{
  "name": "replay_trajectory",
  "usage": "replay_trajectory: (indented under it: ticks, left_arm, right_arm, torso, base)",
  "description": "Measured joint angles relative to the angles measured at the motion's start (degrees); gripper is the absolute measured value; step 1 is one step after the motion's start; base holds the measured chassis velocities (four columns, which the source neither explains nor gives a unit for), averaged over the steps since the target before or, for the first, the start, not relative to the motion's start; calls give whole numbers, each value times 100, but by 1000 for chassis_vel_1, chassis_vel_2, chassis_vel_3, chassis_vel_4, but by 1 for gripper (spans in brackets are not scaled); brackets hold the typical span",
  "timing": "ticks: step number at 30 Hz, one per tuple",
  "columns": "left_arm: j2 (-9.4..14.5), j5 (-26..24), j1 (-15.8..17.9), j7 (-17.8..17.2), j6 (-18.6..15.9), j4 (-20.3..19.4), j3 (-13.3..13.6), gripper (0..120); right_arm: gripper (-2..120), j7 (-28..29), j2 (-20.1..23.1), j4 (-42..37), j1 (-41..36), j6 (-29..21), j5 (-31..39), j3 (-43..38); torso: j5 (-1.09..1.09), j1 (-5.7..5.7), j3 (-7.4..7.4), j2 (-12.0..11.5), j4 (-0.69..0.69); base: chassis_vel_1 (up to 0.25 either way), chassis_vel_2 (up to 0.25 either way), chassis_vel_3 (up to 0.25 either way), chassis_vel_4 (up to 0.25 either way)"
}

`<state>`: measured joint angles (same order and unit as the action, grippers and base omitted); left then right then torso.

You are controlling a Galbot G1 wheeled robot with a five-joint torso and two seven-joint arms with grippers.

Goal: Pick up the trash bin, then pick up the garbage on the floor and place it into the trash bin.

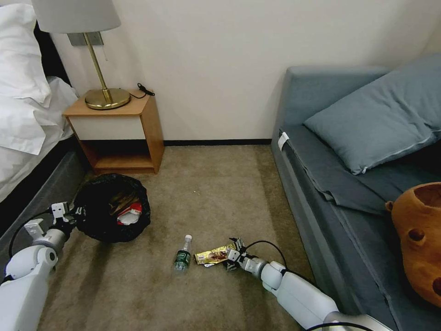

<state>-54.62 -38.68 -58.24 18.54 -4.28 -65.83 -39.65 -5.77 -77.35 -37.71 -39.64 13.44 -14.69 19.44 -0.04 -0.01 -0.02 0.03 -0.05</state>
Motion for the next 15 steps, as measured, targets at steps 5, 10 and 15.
replay_trajectory:
  ticks: [5,10,15]
  left_arm:
    - [-12,3,11,22,0,17,27,1]
    - [-18,6,18,61,12,60,55,1]
    - [-32,13,24,83,34,109,63,1]
  right_arm:
    - [98,-138,-138,290,78,61,-62,-97]
    - [89,-339,-243,606,146,183,-188,-313]
    - [82,-436,-244,644,175,205,-194,-337]
  torso:
    - [-2,0,-1,1,0]
    - [2,0,-1,1,2]
    - [5,0,0,-2,6]
  base:
    - [0,0,0,0]
    - [0,0,0,0]
    - [0,0,0,0]
